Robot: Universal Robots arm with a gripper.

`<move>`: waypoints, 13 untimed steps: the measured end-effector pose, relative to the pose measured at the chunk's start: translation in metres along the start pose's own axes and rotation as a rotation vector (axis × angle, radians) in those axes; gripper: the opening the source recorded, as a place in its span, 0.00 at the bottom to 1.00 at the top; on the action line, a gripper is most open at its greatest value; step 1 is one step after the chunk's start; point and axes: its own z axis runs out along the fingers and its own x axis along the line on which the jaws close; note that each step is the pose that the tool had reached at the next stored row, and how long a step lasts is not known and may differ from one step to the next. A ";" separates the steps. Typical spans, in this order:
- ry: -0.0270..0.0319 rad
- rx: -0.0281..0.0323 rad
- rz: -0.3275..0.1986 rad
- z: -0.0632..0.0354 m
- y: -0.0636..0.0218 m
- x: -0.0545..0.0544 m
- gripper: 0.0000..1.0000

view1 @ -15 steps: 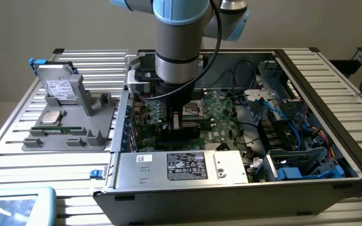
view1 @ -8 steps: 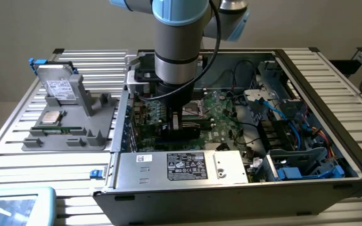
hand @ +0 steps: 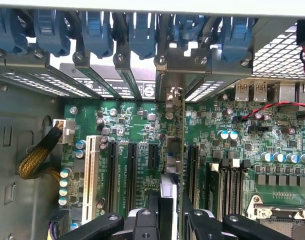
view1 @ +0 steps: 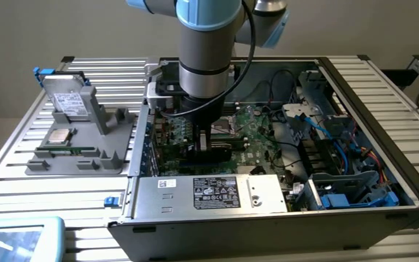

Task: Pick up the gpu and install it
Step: 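Insert the gpu into the slot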

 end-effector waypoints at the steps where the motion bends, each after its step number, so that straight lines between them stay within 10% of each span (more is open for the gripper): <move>1: 0.0000 0.0001 0.000 0.0001 0.0000 0.000 0.27; 13: 0.0000 0.0000 0.000 0.0008 0.0000 0.000 0.27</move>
